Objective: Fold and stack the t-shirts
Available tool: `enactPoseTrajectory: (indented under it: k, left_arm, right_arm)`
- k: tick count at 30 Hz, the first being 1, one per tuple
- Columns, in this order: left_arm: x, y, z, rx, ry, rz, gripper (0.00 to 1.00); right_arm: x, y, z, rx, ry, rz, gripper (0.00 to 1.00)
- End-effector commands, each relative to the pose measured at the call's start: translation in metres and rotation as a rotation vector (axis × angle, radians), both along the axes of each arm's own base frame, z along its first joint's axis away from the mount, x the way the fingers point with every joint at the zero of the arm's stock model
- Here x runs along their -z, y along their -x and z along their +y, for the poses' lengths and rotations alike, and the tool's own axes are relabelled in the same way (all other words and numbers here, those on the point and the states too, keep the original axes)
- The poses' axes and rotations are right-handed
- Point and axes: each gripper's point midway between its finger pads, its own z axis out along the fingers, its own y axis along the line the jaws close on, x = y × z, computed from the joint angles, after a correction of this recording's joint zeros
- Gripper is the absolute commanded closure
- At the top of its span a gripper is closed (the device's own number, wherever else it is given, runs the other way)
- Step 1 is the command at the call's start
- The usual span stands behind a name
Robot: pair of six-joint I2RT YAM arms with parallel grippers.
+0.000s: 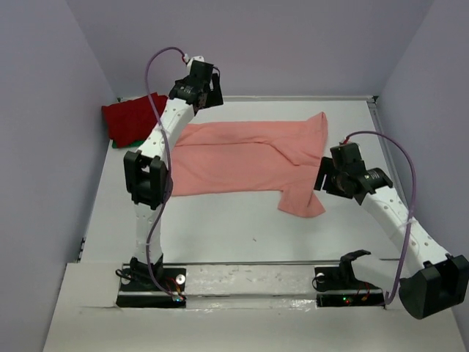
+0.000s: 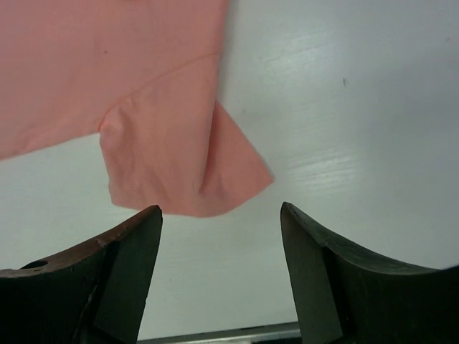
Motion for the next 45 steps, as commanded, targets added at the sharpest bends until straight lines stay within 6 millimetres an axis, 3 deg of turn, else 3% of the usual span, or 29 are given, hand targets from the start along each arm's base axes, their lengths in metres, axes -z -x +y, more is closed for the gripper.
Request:
enactPoseTrajectory:
  k: [1, 4, 8, 12, 16, 17, 23, 30, 34, 45]
  left_arm:
    - [-0.093, 0.045, 0.031, -0.102, -0.025, -0.134, 0.01]
    - [-0.089, 0.068, 0.032, -0.11, -0.001, -0.11, 0.01]
    - [-0.069, 0.117, 0.031, -0.117, 0.046, -0.085, 0.01]
    - [-0.049, 0.155, 0.036, -0.114, 0.075, -0.086, 0.01]
    - [-0.045, 0.18, 0.044, -0.101, 0.099, -0.121, 0.02]
    - [-0.046, 0.187, 0.045, -0.094, 0.106, -0.131, 0.02]
    - [-0.047, 0.199, 0.048, -0.063, 0.107, -0.146, 0.02]
    - [-0.028, 0.205, 0.045, -0.033, 0.109, -0.118, 0.02]
    - [-0.031, 0.207, 0.042, -0.012, 0.124, -0.126, 0.02]
    - [-0.056, 0.211, 0.037, 0.03, 0.156, -0.184, 0.02]
  right_arm:
    - [0.004, 0.031, 0.015, 0.07, -0.058, 0.026, 0.29]
    - [0.002, 0.038, 0.021, 0.123, -0.103, 0.059, 0.3]
    - [0.013, 0.053, 0.042, 0.14, -0.267, 0.084, 0.33]
    - [0.017, 0.057, 0.027, 0.216, -0.249, 0.037, 0.34]
    - [0.018, 0.052, 0.023, 0.262, -0.24, 0.023, 0.34]
    - [0.027, 0.053, 0.025, 0.258, -0.239, 0.048, 0.35]
    - [0.053, 0.041, 0.024, 0.248, -0.156, 0.109, 0.5]
    - [0.057, 0.021, -0.003, 0.286, -0.118, 0.116, 0.52]
    - [0.07, 0.024, -0.012, 0.306, -0.142, 0.177, 0.52]
    - [0.09, 0.04, 0.01, 0.315, -0.268, 0.266, 0.52]
